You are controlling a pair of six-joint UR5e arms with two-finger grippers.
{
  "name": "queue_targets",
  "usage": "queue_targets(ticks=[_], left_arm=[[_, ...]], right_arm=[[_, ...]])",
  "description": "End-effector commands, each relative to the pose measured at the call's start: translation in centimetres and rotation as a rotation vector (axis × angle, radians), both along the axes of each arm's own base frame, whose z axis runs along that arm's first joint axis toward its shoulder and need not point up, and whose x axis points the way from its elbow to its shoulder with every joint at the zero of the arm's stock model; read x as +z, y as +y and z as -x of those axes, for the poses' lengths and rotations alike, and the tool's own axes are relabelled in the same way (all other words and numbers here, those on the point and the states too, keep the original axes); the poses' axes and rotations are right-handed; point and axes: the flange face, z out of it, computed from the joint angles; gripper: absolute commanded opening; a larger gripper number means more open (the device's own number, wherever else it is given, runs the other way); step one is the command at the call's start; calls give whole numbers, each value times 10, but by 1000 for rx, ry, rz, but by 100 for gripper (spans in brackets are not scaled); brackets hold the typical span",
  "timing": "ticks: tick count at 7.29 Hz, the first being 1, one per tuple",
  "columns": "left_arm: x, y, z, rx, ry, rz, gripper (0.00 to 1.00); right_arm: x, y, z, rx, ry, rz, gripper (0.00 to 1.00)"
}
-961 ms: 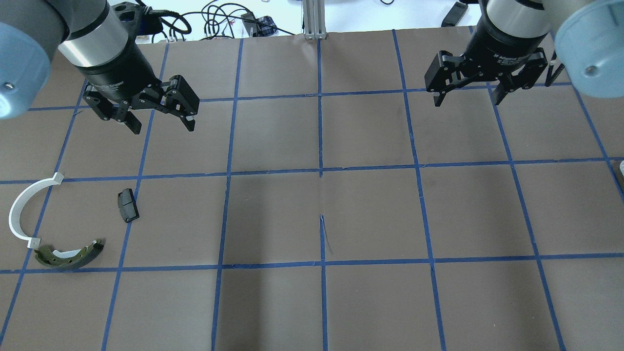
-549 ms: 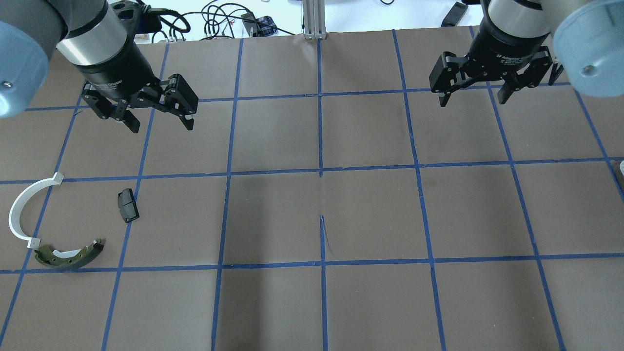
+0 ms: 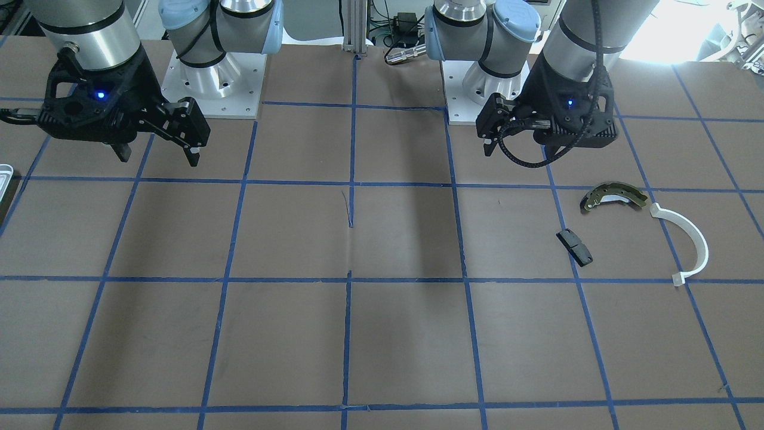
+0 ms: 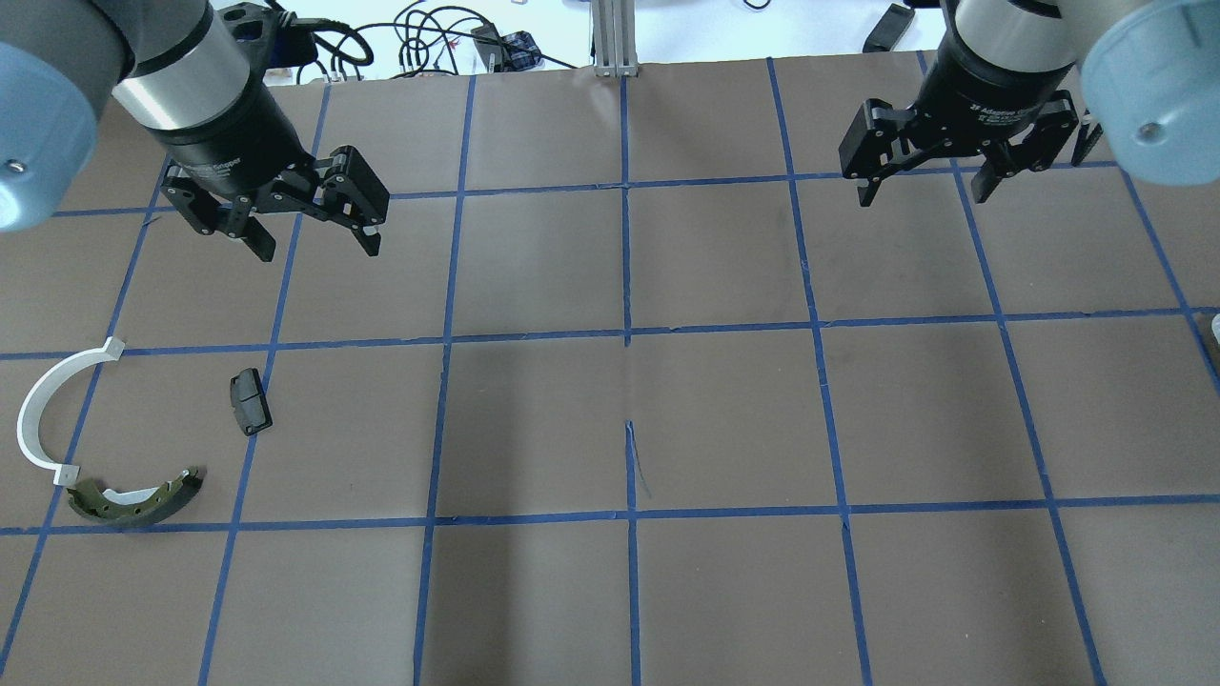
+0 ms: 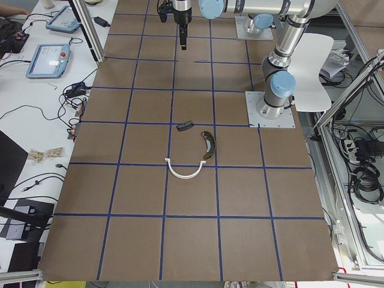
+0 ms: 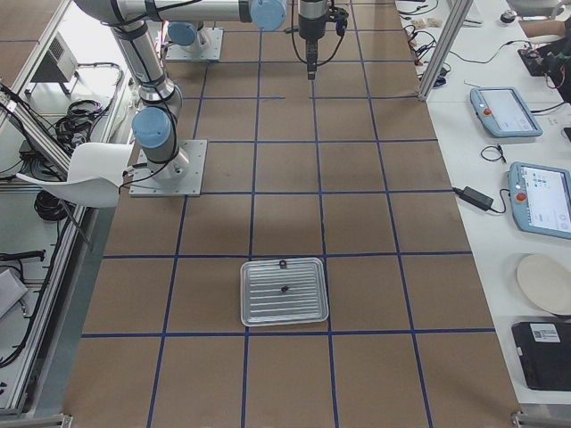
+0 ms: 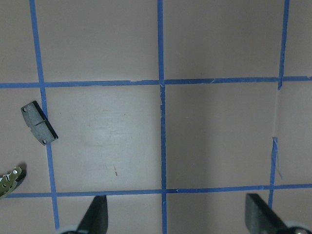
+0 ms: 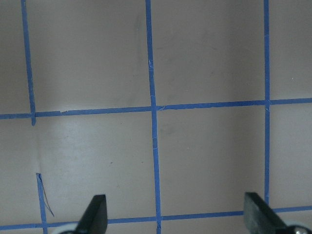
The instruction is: Place bearing gear from tray to pile
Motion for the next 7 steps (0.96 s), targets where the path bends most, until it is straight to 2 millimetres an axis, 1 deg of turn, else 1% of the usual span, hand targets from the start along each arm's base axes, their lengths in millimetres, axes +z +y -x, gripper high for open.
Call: queue_targets(ticks=[1, 2, 3, 4, 5, 6, 7], left_arm=[[0, 0, 0, 0, 1, 2, 100], [-1, 1, 0, 0, 1, -2, 100], [-1, 1, 0, 0, 3, -1, 100], [0, 1, 0, 0, 3, -1, 100], [0, 1, 0, 0, 4, -1, 100], [0, 1, 1, 0, 6, -1, 100], [-1, 0, 1, 0, 6, -2, 100]], right_arm=[[12, -5, 51, -17, 10, -19, 100], [18, -5, 111, 17, 15, -33, 100], [20, -1, 162, 59, 25, -38, 100], [20, 7, 217, 116, 67, -67, 100], [15, 21, 282, 215, 84, -104, 96], [-6, 32, 357, 254, 53, -133, 95], [-32, 35, 423, 308, 58, -125, 96]])
